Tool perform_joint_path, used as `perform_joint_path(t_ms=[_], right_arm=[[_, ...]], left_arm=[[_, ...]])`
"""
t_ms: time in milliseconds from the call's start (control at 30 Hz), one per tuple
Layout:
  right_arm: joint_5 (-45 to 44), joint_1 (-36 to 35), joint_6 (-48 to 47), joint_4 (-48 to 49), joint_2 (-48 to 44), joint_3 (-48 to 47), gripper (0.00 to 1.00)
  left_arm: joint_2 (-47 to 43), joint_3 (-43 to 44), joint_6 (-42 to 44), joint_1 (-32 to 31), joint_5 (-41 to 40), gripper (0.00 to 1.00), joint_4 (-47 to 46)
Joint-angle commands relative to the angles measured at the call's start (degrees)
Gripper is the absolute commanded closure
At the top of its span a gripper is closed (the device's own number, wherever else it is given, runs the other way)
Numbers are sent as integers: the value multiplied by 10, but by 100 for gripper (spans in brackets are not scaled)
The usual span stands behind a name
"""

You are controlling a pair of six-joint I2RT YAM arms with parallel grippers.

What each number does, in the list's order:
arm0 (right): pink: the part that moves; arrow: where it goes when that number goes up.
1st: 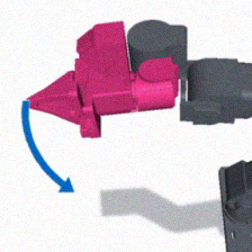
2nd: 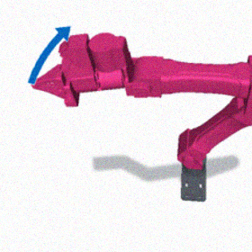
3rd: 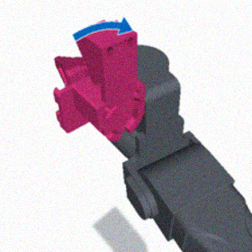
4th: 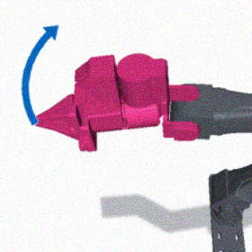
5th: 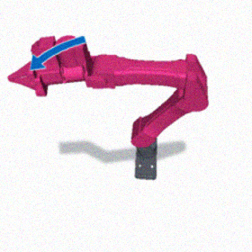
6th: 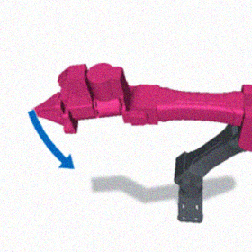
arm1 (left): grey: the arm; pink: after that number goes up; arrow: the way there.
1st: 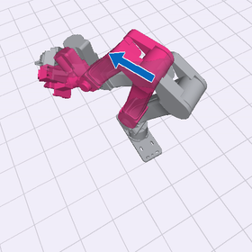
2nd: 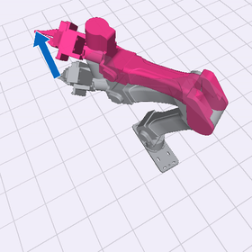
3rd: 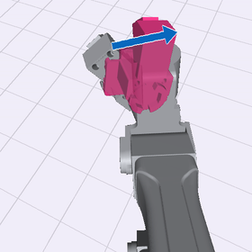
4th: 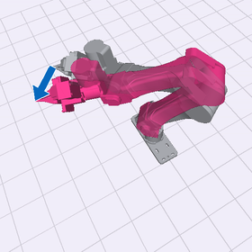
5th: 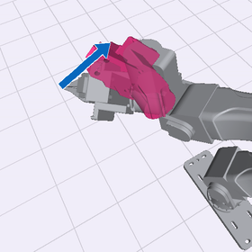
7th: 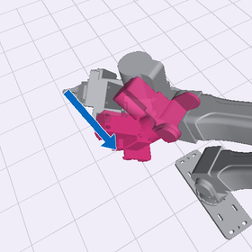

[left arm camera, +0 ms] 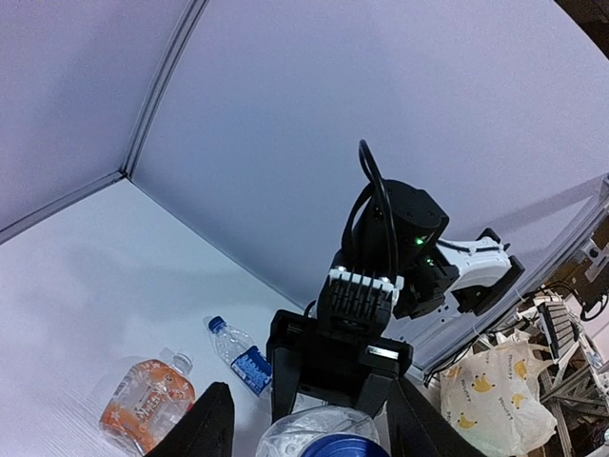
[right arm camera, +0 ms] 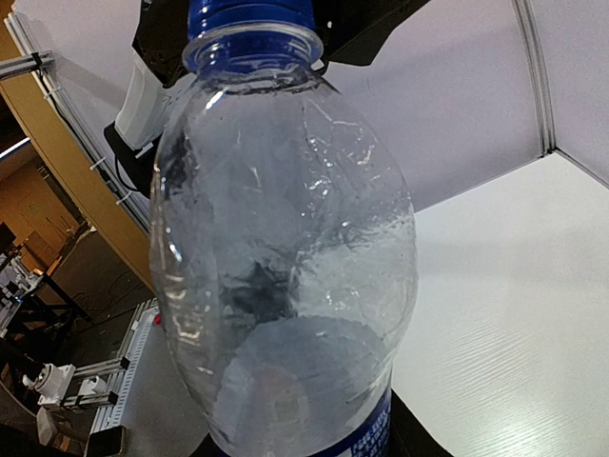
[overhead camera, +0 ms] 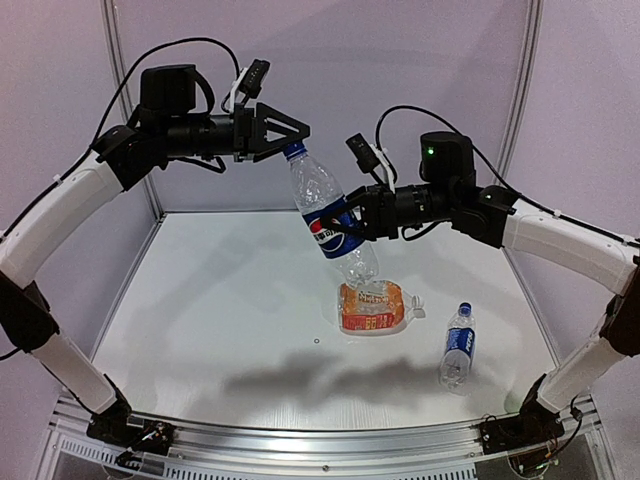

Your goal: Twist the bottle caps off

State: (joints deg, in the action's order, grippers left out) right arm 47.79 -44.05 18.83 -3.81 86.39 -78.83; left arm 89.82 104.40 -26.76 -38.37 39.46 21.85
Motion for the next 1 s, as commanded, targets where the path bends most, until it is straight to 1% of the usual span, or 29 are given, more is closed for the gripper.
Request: perform_joint_path(t_ms=[0, 100, 200, 267, 367, 467, 600, 700, 733, 833, 933, 967], right_arm=[[-4, 5, 4, -15, -1, -13, 62], [-10, 5, 6, -16, -4, -12, 62], [-14, 4, 8, -15, -6, -10, 62], [-15, 4, 11, -13, -8, -8, 62], [-18, 5, 12, -11, -10, -6, 62], [-22, 5, 12, -9, -14, -1, 62], [-23, 5, 14, -6, -20, 6, 62], [-24, 5, 15, -6, -21, 7, 62], [-25, 5, 14, -6, -21, 7, 62], [-31, 4, 12, -9, -21, 8, 62], [-44, 5, 5, -17, -20, 9, 62], [-48, 4, 1, -21, -21, 10, 63]], left_arm=[[-2, 0, -2, -8, 10, 46, -5], [0, 1, -3, -11, 13, 39, -4], [1, 4, -4, -14, 12, 39, 0], [3, 5, -8, -14, 12, 43, 1], [6, 7, -12, -14, 12, 52, 4], [12, 12, -13, -15, 16, 54, 8], [22, 23, -14, -19, 17, 60, 14], [30, 27, -19, -20, 17, 60, 14], [31, 29, -21, -21, 17, 61, 14], [38, 39, -22, -22, 3, 73, 26], [44, 47, -25, -26, -19, 80, 41], [44, 46, -28, -26, -22, 80, 40]])
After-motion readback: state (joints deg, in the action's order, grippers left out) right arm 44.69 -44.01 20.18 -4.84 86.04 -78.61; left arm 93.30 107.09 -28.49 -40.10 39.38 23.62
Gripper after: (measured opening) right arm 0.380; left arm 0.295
